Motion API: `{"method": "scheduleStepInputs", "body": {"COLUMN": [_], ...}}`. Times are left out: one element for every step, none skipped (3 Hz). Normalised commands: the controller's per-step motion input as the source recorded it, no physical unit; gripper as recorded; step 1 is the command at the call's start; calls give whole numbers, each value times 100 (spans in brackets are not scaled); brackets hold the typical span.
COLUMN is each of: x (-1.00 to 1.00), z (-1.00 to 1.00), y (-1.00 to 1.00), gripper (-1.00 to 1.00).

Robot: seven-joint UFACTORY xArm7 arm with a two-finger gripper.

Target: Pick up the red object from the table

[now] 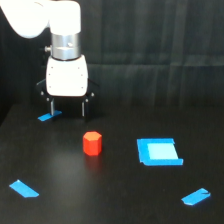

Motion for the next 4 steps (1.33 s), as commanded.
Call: {"method": "scheduleStepInputs", "body": {"x": [72,31,27,17], "z": [6,-18,1,-1], "y": [-53,-58,-71,-73], "gripper": [93,100,92,92]}}
